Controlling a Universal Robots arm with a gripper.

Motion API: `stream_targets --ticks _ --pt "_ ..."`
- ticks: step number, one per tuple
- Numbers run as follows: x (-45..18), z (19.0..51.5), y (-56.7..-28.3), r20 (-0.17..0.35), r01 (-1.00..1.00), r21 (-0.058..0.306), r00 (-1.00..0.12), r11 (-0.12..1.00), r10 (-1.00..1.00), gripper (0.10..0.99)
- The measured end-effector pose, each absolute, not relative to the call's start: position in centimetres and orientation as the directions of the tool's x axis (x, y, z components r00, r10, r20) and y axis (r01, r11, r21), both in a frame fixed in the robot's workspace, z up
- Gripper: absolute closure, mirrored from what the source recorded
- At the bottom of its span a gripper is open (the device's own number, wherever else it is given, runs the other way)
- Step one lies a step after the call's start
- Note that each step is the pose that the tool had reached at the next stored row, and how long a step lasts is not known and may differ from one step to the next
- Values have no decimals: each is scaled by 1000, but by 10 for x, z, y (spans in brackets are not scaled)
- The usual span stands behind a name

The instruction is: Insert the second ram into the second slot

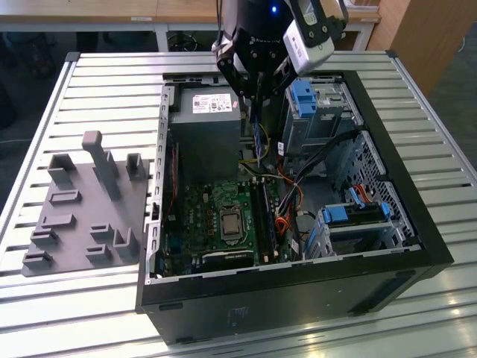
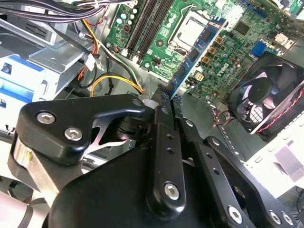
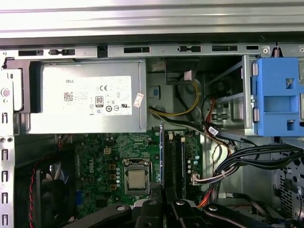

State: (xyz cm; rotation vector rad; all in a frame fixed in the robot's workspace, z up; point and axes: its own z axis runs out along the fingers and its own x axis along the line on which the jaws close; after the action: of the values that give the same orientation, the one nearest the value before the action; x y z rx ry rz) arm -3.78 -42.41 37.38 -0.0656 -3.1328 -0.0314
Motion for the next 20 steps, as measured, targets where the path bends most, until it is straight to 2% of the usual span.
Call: stream_targets --ticks 20 --pt "-38 369 -425 8 42 20 -999 999 42 949"
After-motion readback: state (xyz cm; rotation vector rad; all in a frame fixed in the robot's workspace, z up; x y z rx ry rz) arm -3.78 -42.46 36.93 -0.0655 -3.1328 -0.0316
